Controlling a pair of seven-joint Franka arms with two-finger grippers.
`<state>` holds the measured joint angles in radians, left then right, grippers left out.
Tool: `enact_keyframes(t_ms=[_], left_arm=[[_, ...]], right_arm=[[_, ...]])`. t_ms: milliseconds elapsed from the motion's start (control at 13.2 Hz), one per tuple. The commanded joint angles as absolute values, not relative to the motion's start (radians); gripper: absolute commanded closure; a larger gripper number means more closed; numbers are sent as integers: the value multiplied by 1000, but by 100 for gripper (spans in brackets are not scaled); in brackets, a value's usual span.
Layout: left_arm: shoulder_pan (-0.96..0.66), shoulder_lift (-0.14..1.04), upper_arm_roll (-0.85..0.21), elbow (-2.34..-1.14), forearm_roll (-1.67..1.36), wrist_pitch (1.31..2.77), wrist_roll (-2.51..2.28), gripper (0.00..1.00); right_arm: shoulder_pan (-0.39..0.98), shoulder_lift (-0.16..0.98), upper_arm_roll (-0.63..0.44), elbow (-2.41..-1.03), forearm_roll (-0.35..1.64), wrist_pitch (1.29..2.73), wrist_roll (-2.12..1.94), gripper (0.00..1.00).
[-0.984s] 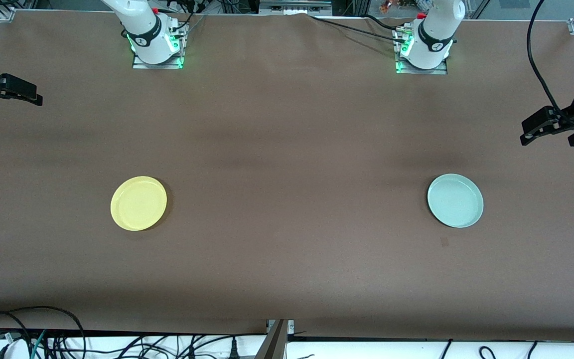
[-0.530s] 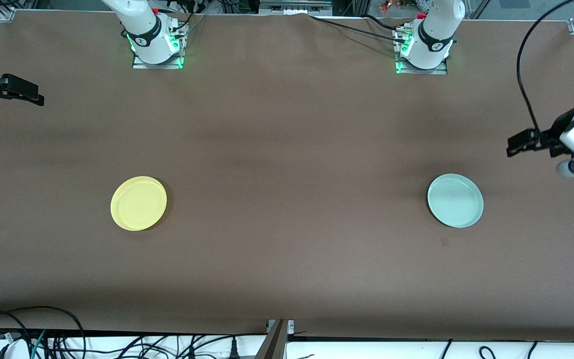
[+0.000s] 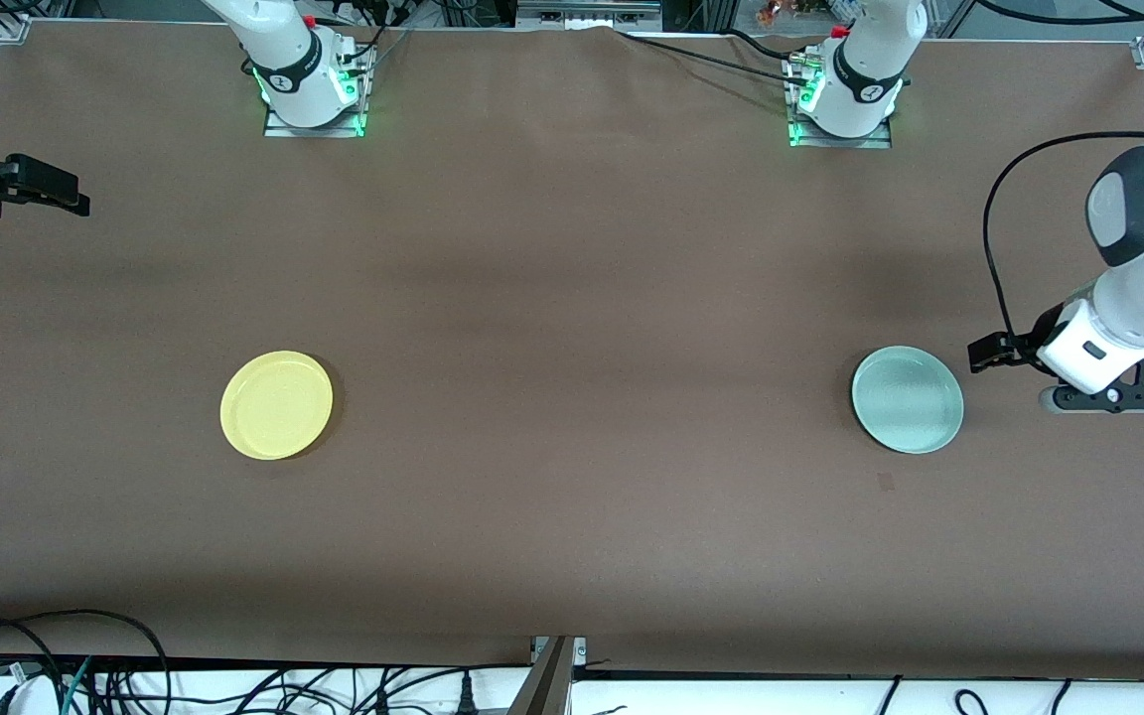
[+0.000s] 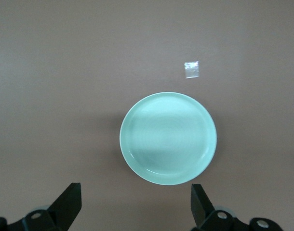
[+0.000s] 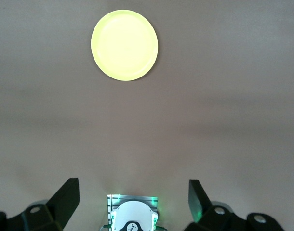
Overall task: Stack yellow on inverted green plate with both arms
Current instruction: 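Reach the left gripper to the green plate while the right gripper approaches yellow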
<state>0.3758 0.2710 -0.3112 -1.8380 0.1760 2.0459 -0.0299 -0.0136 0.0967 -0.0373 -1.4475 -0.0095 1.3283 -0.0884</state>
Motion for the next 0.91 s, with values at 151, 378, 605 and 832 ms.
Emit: enact_keyframes(t_ms=[151, 378, 605, 832], left_arm=[[432, 408, -318, -1842, 284, 2163, -17, 0], [462, 445, -318, -1906, 285, 2273, -12, 0], [495, 468, -316, -2017, 317, 2460, -11, 0], [509, 527, -316, -2016, 356, 2483, -20, 0]], right_arm=[[-18, 117, -37, -1417, -14, 1324, -97, 0], [-23, 129, -40, -1419, -14, 1324, -129, 0], [-28, 149, -46, -1419, -14, 1325, -129, 0], [-29, 175, -48, -1419, -26, 1325, -127, 0]])
